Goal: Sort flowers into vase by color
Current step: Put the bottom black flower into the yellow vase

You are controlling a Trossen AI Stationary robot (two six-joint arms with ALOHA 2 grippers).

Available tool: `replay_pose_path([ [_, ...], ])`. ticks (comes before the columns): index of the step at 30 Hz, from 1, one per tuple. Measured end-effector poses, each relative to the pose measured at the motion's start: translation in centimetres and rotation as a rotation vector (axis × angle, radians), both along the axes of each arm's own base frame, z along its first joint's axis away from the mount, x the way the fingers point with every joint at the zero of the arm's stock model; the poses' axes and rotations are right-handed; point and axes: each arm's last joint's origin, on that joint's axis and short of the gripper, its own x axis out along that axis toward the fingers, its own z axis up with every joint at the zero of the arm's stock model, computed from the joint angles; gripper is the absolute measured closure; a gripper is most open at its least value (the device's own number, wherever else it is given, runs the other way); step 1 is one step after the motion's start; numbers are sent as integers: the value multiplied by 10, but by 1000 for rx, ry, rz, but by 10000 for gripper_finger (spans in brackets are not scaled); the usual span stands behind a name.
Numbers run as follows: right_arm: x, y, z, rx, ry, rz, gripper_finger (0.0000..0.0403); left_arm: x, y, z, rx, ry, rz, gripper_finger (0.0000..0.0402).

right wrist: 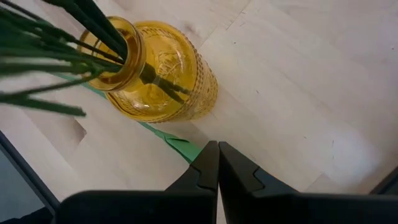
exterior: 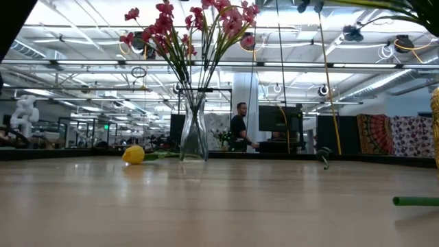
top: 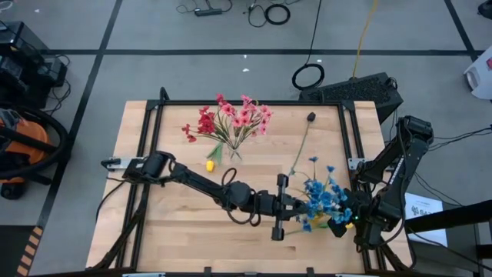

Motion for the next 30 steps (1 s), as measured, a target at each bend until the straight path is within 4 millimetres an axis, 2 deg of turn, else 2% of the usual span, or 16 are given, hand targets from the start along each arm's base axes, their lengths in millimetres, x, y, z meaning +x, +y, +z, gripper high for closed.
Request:
replay_pose_path([
  [12,0,0,0,-3,-7,1,403,-2,1,8,100,66,68,391],
  [17,1,0,1,-20,-39,1,403,0,1,23,127,41,85,391],
  [22,1,-1,1,-29,-50,6,403,4,-1,29,195,67,74,391],
  [30,1,-1,1,-31,-48,12,403,3,-2,32,188,47,53,391],
])
